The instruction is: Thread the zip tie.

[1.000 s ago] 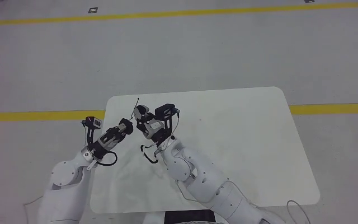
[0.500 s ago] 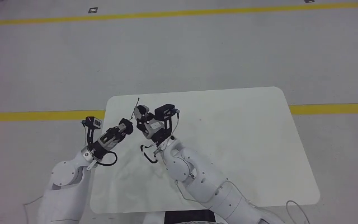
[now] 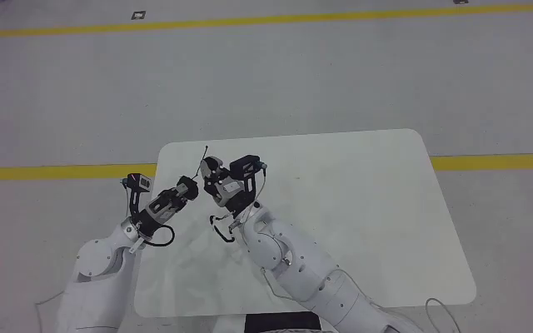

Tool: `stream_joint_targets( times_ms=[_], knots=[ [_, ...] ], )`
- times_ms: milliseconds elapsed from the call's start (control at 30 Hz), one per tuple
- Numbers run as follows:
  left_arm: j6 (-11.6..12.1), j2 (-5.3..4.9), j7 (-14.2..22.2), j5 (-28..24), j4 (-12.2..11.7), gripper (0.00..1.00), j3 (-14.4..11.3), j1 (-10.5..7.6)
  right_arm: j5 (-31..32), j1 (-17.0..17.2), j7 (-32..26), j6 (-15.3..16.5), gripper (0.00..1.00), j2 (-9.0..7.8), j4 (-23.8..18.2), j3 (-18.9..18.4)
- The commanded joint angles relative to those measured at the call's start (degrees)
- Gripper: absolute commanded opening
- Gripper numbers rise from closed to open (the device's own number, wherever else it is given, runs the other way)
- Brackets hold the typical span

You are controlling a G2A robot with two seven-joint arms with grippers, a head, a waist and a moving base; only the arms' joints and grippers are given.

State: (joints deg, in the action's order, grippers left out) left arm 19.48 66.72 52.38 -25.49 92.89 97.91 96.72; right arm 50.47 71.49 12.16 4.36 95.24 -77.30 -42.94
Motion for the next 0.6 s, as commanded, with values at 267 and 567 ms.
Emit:
stream_joint_targets(
  times_ms=[267, 567],
  knots=[
    [0.0, 0.00, 0.0, 0.0, 0.0, 0.00, 0.0, 0.00, 0.7, 0.2, -0.1, -0.1, 0.00, 0.17, 0.1, -0.4],
    [0.0, 0.00, 0.0, 0.0, 0.0, 0.00, 0.0, 0.00, 1.3, 0.2, -0.5, 0.1, 0.00, 0.35, 0.7, -0.5]
  ],
)
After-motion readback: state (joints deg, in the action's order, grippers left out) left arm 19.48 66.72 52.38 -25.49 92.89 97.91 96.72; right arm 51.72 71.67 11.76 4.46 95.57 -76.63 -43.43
